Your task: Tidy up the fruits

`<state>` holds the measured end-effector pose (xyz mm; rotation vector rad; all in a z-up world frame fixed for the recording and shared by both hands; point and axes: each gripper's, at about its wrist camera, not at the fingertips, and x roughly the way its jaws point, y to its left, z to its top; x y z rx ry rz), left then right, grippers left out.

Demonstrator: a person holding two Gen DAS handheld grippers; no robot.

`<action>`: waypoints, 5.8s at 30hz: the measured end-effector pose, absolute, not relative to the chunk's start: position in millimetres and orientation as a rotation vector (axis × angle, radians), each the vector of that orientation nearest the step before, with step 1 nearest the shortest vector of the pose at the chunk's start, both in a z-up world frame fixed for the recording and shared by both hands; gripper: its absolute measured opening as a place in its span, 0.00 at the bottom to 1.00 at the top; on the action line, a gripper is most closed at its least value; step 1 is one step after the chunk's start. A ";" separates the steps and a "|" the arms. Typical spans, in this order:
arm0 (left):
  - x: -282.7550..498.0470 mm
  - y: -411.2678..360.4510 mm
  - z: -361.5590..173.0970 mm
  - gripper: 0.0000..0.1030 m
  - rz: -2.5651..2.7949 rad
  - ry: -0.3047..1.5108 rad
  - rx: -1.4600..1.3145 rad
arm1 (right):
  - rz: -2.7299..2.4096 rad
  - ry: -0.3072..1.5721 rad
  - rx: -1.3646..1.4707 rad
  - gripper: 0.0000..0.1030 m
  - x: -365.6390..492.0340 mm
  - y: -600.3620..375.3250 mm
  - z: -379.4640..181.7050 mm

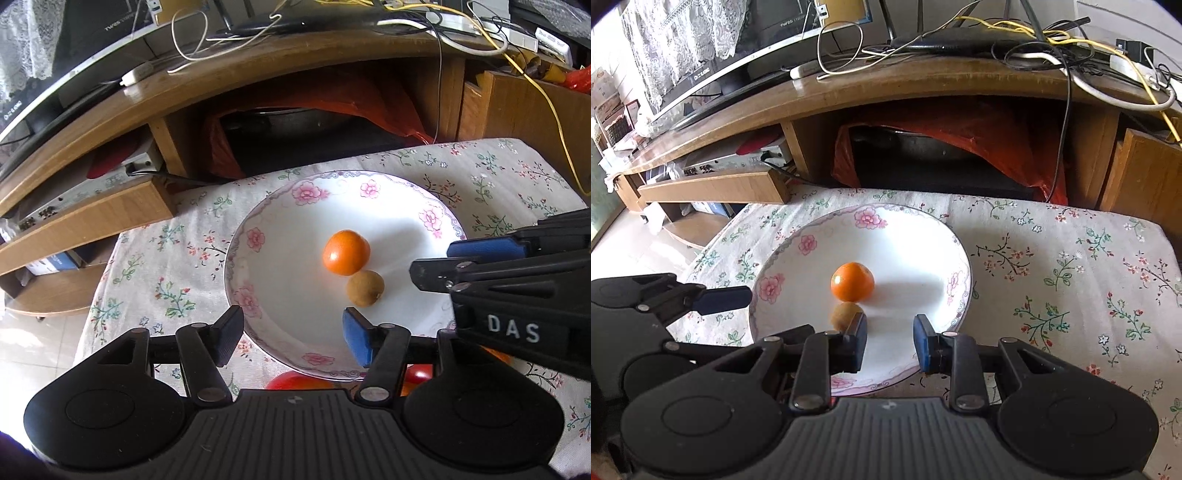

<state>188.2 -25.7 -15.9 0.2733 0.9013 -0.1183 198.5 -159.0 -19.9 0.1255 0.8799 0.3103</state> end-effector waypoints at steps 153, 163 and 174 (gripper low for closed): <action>72.0 -18.6 -18.5 0.33 -0.327 1.026 0.164 | 0.354 1.116 -0.036 0.18 103.6 -139.7 -19.1; 73.5 -24.1 -14.5 0.33 -0.294 0.988 0.228 | 0.357 1.094 -0.069 0.18 91.7 -140.6 -14.8; 70.7 -33.3 -16.0 0.32 -0.279 0.952 0.308 | 0.346 1.097 -0.064 0.18 92.6 -142.7 -20.4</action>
